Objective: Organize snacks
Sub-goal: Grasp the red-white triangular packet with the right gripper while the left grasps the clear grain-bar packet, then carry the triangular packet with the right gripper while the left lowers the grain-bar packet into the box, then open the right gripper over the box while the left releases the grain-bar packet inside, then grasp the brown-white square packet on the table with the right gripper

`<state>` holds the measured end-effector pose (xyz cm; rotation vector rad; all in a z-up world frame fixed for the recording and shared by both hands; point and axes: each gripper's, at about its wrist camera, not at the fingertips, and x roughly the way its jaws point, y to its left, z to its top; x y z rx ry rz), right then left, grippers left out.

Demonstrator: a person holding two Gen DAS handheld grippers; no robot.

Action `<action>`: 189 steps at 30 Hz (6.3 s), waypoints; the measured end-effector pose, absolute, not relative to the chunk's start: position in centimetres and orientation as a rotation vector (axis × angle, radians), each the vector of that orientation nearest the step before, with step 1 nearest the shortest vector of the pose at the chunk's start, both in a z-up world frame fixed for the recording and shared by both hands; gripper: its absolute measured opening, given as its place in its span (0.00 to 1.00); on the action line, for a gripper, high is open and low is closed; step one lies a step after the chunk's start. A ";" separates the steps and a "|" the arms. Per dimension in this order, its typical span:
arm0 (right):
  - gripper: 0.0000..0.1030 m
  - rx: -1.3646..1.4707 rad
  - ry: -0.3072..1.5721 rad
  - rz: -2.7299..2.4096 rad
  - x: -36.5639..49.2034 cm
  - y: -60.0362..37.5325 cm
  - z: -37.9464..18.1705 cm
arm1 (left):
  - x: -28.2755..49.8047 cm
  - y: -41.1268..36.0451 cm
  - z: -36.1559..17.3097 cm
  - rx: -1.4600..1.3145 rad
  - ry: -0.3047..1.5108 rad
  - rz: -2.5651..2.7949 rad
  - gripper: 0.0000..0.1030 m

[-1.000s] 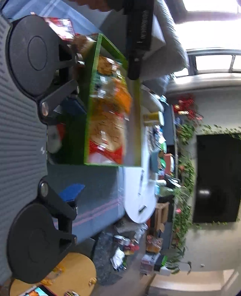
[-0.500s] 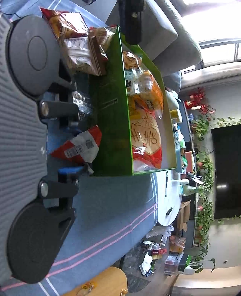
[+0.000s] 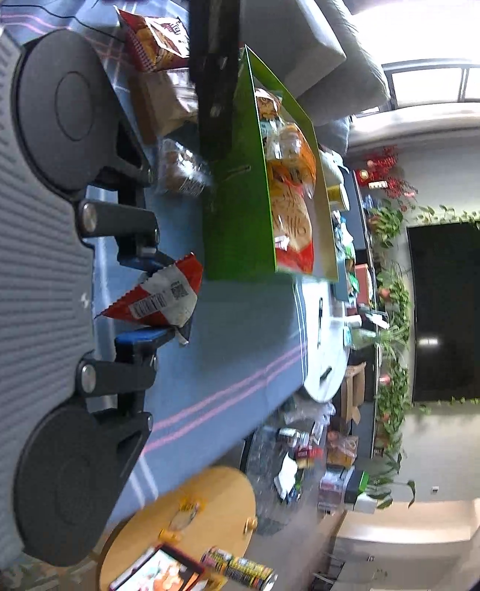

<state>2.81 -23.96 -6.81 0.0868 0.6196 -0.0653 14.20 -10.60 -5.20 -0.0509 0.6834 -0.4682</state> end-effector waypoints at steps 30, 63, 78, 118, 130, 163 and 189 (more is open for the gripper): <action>1.00 0.093 0.605 -0.060 3.6 -23.8 -5.1 | 15.2 -9.5 -3.3 -0.141 0.716 -0.380 0.32; 1.00 0.023 0.536 0.088 8.5 -19.7 -0.9 | 17.5 -4.4 1.2 -0.160 0.592 -0.275 0.33; 1.00 -0.006 0.525 0.074 11.4 -20.3 0.3 | 20.0 -5.2 2.5 -0.148 0.580 -0.298 0.33; 1.00 0.148 0.686 0.102 24.0 -22.6 -3.5 | 35.6 -8.7 -2.9 -0.189 0.760 -0.426 0.33; 1.00 0.074 0.732 0.097 24.2 -21.2 -4.3 | 36.5 -9.3 -4.4 -0.196 0.825 -0.453 0.36; 1.00 -0.060 0.552 0.029 10.2 -17.4 -0.5 | 18.1 1.5 1.7 -0.038 0.539 -0.333 0.85; 1.00 -0.072 0.732 0.243 7.7 -10.2 -8.8 | 13.8 6.4 -3.5 -0.166 0.712 -0.269 0.85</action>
